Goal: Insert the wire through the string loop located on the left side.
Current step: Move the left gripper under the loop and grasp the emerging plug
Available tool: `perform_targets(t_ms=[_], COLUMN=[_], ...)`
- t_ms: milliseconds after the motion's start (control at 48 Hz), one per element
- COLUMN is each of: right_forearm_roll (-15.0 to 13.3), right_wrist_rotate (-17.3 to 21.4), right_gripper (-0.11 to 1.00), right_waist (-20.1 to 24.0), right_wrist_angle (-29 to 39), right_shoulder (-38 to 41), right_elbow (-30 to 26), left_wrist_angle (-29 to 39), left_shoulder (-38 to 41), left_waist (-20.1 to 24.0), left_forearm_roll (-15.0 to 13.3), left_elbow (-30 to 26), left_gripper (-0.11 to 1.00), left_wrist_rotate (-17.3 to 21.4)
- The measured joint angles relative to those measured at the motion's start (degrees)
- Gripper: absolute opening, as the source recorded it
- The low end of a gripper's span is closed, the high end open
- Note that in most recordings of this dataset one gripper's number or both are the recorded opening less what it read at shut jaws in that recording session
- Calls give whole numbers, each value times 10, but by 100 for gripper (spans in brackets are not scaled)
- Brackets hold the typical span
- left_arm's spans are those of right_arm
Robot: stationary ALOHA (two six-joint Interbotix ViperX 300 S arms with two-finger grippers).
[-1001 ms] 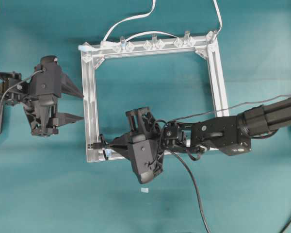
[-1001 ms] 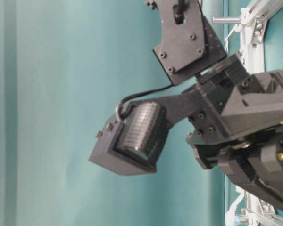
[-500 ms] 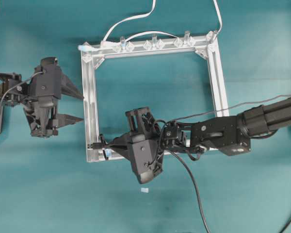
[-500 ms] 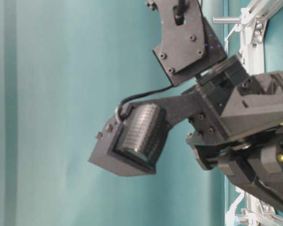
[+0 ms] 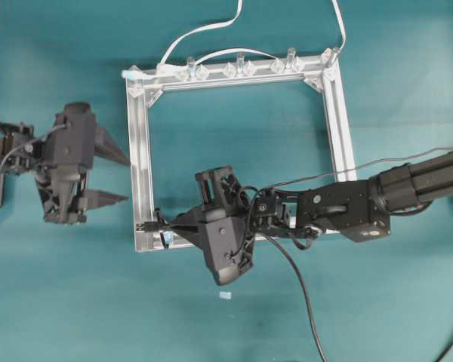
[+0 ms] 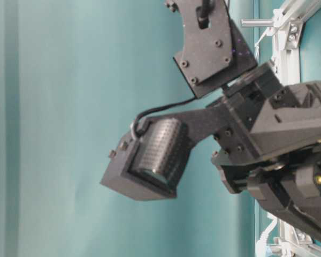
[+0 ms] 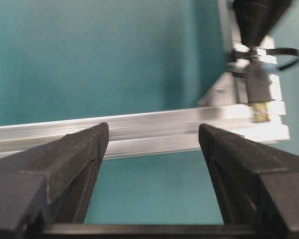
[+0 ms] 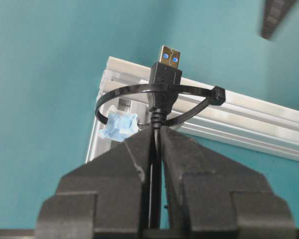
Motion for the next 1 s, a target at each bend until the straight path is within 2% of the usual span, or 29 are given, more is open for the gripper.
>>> perform_targets(t_ms=[104,271,459,605,1001], right_forearm_roll=[0,-1,-2,-2,-3], right_wrist_rotate=[0,0,0,0,0], right_gripper=[7,7,7,7,5], right_waist=[0,0,-1,-1,0], right_wrist_angle=[0,0,0,-1,0], right_shoulder=[0,0,0,0,0], right_elbow=[0,0,0,0,0], left_wrist_angle=[0,-1,1,8,9], left_shoulder=[0,2,3,3,13], left_waist=[-24,-57,-76,-82,-83], left_forearm_roll=[0,0,0,0,0], left_elbow=[0,0,0,0,-2], left_gripper=[77,77,77,77,77], left_wrist_rotate=[-6,-40,-66,-83,-86])
